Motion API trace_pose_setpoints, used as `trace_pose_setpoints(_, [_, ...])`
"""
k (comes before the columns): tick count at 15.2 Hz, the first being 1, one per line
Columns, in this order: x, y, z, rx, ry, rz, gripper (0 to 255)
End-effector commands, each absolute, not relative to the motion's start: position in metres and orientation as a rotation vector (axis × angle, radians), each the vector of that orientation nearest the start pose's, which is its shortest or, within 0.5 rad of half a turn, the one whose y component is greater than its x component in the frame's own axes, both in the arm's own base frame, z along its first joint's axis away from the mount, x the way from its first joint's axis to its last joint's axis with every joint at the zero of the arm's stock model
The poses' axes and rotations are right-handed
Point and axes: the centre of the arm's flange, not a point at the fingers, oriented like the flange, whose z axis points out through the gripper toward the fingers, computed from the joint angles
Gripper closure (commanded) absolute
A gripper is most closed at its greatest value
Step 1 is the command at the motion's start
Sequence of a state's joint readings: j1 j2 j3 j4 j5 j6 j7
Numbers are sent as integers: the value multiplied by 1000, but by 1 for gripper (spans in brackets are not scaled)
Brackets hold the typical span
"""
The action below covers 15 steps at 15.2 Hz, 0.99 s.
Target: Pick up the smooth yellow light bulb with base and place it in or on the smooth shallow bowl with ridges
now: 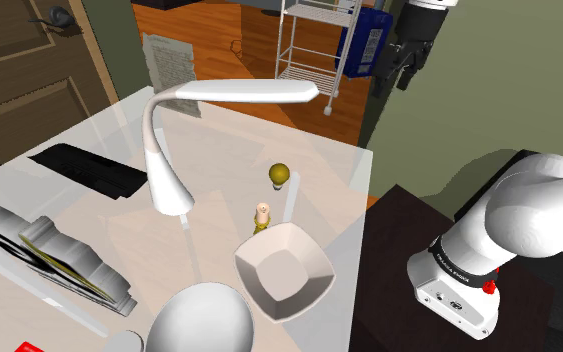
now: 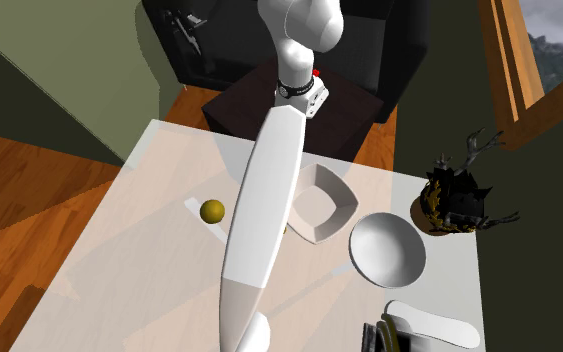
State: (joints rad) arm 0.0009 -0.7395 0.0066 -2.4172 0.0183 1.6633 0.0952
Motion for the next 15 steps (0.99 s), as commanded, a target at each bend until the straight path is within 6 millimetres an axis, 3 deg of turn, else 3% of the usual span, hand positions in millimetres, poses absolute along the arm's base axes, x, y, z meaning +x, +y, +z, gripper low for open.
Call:
trace_pose_setpoints(1, [325,5,555,-3125,143,24,0])
trace_pose_setpoints(15, [418,67,408,-3086,211,53,0])
